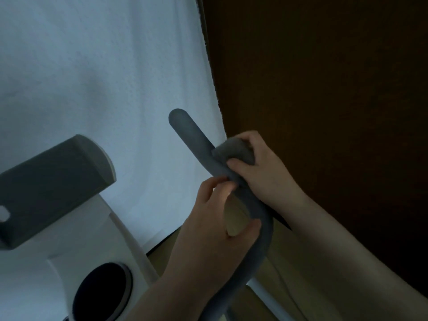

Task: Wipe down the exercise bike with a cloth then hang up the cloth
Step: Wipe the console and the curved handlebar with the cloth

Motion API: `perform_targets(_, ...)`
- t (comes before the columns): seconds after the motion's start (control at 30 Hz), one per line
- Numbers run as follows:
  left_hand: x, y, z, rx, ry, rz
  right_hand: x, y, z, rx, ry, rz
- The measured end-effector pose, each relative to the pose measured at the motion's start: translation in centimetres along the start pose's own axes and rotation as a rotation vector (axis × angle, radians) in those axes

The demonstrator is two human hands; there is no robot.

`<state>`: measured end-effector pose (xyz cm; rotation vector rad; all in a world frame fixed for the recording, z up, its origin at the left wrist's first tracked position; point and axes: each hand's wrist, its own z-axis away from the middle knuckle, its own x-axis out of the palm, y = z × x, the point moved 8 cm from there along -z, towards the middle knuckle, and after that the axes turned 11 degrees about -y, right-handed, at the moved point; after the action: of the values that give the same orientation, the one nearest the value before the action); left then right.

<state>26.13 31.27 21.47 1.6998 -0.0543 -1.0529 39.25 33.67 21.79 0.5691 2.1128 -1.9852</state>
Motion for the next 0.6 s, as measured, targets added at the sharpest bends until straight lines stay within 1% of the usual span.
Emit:
perform_targets(0.1,0.0,0.3,0.7,0.041,-0.007,-0.116,0.0,0.6,0.4,0.016,-0.001,-0.036)
perform_targets(0.2,0.1,0.6,0.5,0.060,-0.024,-0.175,-0.5,1.3,1.9,0.066,-0.003,-0.092)
perform_targets(0.27,0.3,0.6,0.1,0.036,-0.031,-0.183,-0.2,0.5,0.4,0.081,-0.013,0.020)
perform_targets(0.33,0.2,1.1,0.2,0.007,-0.009,-0.100,0.8,-1.3,-1.9,0.075,-0.049,0.206)
perform_targets(0.4,0.1,1.3,0.5,-0.004,-0.027,-0.003,1.1,-1.9,-2.4,0.081,-0.077,0.266)
perform_targets(0.5,0.5,0.8,0.7,0.026,-0.065,-0.073,0.1,-0.2,0.5,0.152,-0.102,0.103)
perform_targets(0.53,0.3,1.1,0.6,0.035,-0.049,-0.103,-0.1,0.1,1.2,0.166,-0.105,0.071)
perform_targets(0.6,0.2,1.4,0.4,0.045,0.000,-0.033,0.1,-0.1,0.2,0.162,-0.108,0.113)
